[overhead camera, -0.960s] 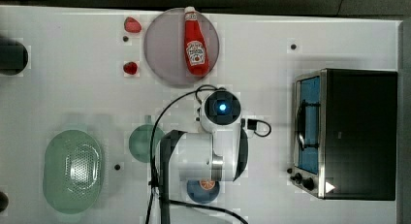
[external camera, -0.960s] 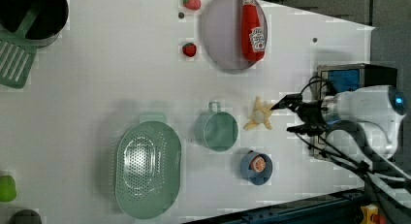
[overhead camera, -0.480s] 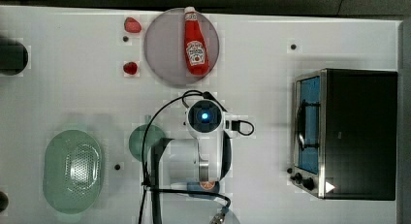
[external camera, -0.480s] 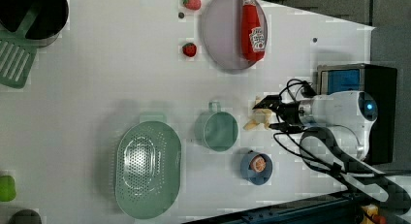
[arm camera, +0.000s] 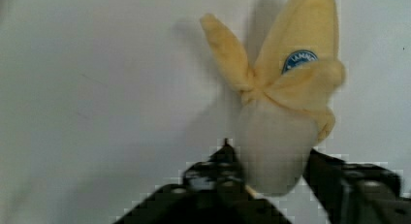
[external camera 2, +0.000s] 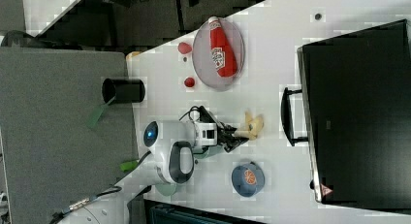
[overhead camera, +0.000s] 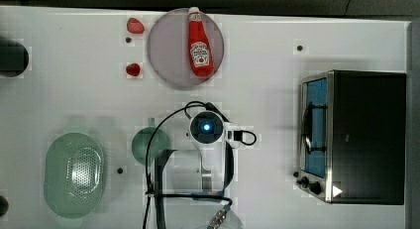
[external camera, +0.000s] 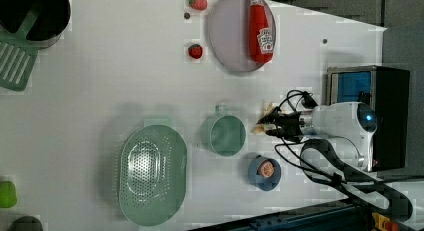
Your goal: Pick banana from table and place on oven.
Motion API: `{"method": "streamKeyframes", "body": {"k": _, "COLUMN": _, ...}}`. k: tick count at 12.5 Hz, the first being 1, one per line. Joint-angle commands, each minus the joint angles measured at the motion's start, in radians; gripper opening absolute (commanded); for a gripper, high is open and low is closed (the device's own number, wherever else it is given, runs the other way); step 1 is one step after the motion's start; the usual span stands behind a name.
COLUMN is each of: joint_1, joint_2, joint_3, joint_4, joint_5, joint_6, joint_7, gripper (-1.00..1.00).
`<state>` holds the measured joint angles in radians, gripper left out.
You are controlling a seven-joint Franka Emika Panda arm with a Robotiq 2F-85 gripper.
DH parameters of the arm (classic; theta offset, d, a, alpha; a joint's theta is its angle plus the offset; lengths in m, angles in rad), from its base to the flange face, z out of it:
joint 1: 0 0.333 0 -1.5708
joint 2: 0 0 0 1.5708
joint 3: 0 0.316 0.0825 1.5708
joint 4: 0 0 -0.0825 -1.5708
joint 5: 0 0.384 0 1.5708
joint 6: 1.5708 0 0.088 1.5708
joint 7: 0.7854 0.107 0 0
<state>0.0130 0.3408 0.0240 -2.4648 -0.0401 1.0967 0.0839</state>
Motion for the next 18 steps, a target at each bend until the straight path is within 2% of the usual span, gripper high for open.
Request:
{"method": "streamKeyframes", "body": {"k": 1, "joint_1": -0.022, "joint_2": -0.002, "joint_3": -0.003, "joint_4": 0.033, "joint_5": 0.015, "joint_6": 0.027, "joint_7": 0.004, "gripper": -0.58}}
{"method": "streamKeyframes", "body": {"k": 4, "joint_1": -0.021, "joint_2": -0.035, "joint_3": 0.000, "joint_4": 0.039, "joint_5": 0.015, "joint_6": 0.022, "joint_7": 0.004, "gripper": -0.58}}
{"method": "streamKeyframes", "body": {"k": 6, "joint_1": -0.021, "joint_2": -0.140, "joint_3": 0.003, "joint_4": 0.042, "joint_5": 0.015, "joint_6": -0.019, "joint_7": 0.004, "gripper": -0.58}}
{"method": "streamKeyframes", "body": {"k": 9, "joint_1": -0.022, "joint_2": -0.364, "joint_3": 0.005, "joint_4": 0.098, "joint_5": 0.015, "joint_6": -0.278, "joint_7": 0.004, "gripper": -0.58}}
{"method": "streamKeyframes", "body": {"k": 12, "joint_1": -0.025, "joint_2": -0.525, "joint_3": -0.009, "joint_4": 0.254, "joint_5": 0.015, "joint_6": -0.624, "joint_7": 0.004, "gripper": -0.58}}
{"method": "streamKeyframes", "body": {"k": 14, "joint_1": -0.029, "joint_2": -0.560, "joint_3": -0.049, "joint_4": 0.383, "joint_5": 0.015, "joint_6": -0.801, "joint_7": 0.002, "gripper": -0.58}}
{"method": "streamKeyframes", "body": {"k": 16, "joint_1": -0.036, "joint_2": -0.545, "joint_3": -0.119, "joint_4": 0.492, "joint_5": 0.014, "joint_6": -0.893, "joint_7": -0.014, "gripper": -0.58}}
{"method": "streamKeyframes", "body": {"k": 18, "joint_1": -0.039, "joint_2": -0.497, "joint_3": -0.202, "joint_4": 0.570, "joint_5": 0.010, "joint_6": -0.902, "joint_7": -0.115, "gripper": -0.58}}
